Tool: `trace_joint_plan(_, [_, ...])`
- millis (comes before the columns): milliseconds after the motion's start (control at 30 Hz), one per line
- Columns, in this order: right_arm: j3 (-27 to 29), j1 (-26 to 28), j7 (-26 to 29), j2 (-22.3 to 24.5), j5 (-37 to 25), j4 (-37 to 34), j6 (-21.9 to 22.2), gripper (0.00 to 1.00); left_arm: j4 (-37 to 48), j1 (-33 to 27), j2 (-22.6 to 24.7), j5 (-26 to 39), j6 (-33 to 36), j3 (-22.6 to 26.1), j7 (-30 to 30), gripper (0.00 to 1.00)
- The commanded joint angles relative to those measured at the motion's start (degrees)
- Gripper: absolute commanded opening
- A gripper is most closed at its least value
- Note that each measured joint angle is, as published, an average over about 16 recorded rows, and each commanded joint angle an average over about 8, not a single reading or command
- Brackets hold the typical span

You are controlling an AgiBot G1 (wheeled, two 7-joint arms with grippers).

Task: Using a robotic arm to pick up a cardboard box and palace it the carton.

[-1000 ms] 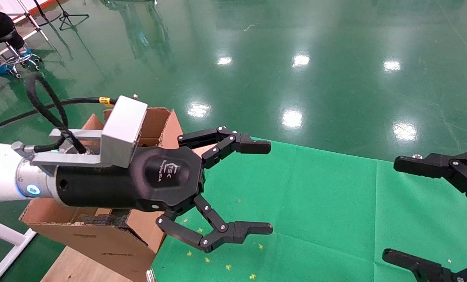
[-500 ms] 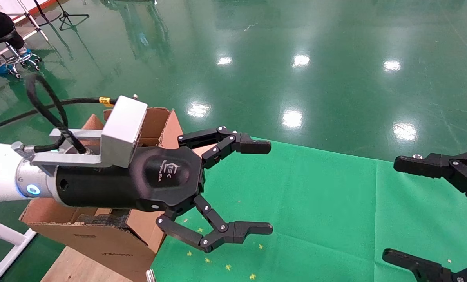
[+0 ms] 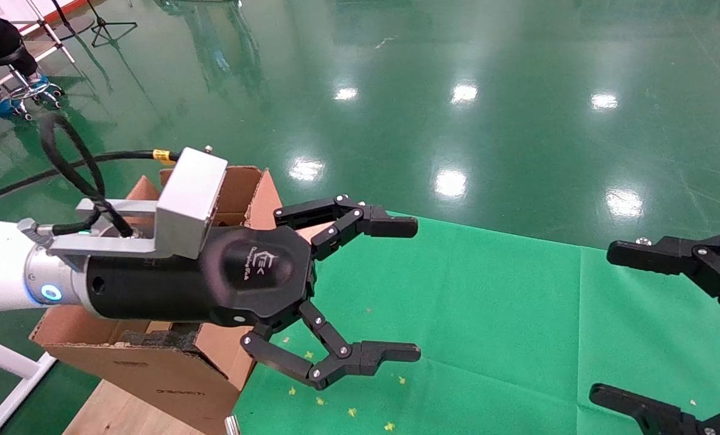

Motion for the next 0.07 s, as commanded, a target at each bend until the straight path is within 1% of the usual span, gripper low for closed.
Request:
trace_joint_plan(33, [0.0,0.0,0.0,0.0,0.0,0.0,0.0,1.00,0.0,0.0,0.0,0.0,0.0,0.0,0.0,1.00])
trace_joint_plan(67, [0.0,0.0,0.0,0.0,0.0,0.0,0.0,1.00,0.0,0.0,0.0,0.0,0.0,0.0,0.0,1.00])
